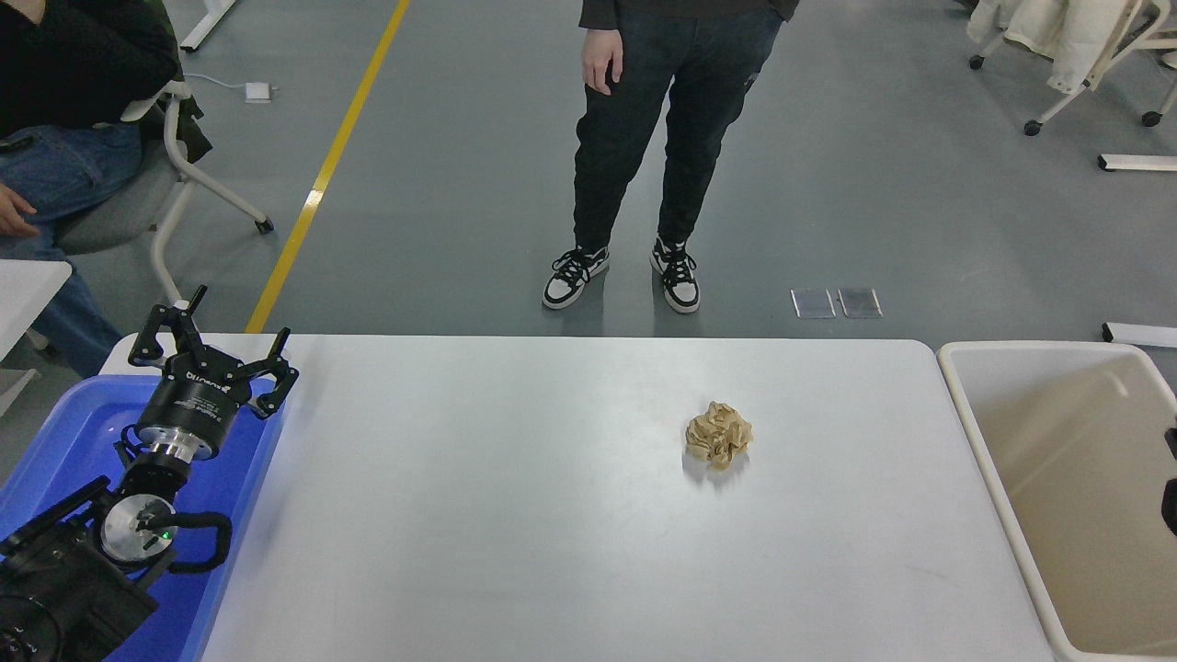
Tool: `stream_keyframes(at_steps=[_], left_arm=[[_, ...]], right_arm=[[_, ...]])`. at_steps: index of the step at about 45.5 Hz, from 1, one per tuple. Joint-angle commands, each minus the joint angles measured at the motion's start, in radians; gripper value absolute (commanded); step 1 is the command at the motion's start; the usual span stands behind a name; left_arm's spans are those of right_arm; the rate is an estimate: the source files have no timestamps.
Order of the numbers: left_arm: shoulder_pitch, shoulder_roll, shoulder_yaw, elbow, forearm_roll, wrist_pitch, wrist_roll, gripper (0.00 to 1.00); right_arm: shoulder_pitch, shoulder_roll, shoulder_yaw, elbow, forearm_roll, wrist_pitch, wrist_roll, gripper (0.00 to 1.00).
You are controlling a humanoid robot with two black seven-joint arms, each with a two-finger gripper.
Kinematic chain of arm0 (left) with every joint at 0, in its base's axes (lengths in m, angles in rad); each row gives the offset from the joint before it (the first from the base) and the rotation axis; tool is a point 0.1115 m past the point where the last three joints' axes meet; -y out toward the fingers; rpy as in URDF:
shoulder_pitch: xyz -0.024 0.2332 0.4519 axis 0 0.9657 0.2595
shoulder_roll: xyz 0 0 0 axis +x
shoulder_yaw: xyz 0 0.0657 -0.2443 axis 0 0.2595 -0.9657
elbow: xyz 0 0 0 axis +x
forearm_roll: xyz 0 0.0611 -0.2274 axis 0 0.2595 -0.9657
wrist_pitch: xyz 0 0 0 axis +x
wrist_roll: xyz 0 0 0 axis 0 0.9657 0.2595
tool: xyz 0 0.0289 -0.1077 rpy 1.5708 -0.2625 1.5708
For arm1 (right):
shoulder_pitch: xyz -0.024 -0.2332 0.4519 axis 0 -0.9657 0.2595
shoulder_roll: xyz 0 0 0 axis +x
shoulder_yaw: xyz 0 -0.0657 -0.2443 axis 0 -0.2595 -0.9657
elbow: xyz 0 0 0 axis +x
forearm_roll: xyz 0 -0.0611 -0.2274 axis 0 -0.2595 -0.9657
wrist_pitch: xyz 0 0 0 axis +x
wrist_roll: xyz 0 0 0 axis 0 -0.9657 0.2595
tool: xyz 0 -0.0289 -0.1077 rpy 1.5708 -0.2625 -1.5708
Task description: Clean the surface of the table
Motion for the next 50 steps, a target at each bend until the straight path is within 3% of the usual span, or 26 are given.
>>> stream_keyframes(at_steps=[1, 8, 16, 23, 50], left_arm=[[0.000, 0.001, 0.000, 0.000, 0.000, 0.000, 0.000, 1.00], [0.000, -0.001, 0.000, 0.000, 0.000, 0.000, 0.000, 1.00], [0.000, 0.001, 0.000, 0.000, 0.000, 0.000, 0.000, 1.00], [0.000, -0.001, 0.000, 0.000, 0.000, 0.000, 0.000, 1.00], [0.000, 0.001, 0.000, 0.000, 0.000, 0.000, 0.000, 1.00]], right_arm=[[-0.119, -0.005, 0.228, 0.241, -0.006, 0.090, 0.009, 1.00], [-0.155, 0.058, 0.234, 0.275, -0.094, 0.176, 0.123, 1.00], [-0.152, 0.104, 0.199, 0.274, -0.105, 0.180, 0.225, 1.00], [-0.144, 0.159, 0.173, 0.275, -0.105, 0.180, 0.231, 1.00], [-0.130, 0.168, 0.127, 0.271, -0.105, 0.169, 0.225, 1.00]])
